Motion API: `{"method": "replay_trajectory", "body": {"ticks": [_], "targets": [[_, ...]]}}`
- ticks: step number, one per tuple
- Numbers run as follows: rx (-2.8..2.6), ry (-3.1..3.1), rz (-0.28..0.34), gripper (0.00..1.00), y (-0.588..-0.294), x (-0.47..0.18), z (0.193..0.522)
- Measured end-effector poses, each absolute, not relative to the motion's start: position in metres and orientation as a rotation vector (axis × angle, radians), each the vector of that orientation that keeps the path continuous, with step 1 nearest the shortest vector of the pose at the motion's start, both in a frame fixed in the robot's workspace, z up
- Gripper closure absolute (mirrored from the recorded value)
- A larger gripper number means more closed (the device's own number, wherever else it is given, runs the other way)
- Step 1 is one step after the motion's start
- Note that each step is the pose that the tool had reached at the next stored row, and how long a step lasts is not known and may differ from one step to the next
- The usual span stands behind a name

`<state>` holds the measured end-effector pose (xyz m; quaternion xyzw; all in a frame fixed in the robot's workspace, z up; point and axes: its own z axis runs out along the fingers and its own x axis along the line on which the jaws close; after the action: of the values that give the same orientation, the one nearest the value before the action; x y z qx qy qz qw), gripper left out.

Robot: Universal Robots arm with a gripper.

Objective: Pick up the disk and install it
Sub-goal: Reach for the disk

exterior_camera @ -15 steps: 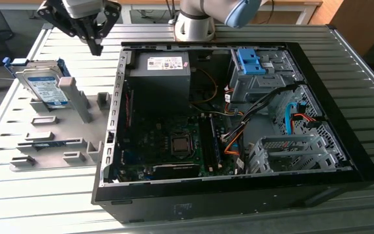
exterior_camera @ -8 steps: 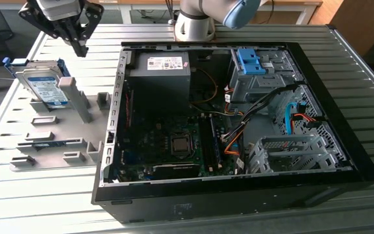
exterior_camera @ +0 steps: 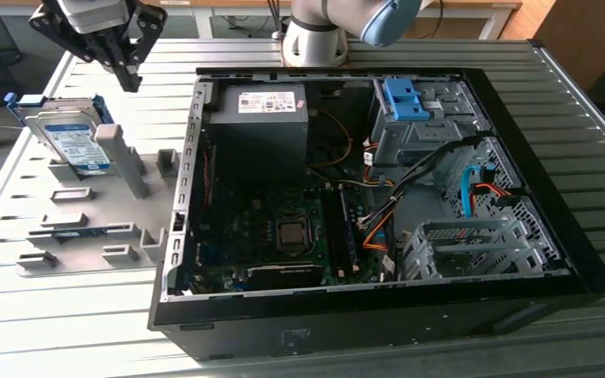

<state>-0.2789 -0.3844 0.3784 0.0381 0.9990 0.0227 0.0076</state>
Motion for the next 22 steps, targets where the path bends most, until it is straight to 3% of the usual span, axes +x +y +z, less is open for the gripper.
{"method": "replay_trajectory", "body": {"ticks": [22], "targets": [[0.119,3.123,0.071,0.89,-0.384,-0.299,0.377]]}}
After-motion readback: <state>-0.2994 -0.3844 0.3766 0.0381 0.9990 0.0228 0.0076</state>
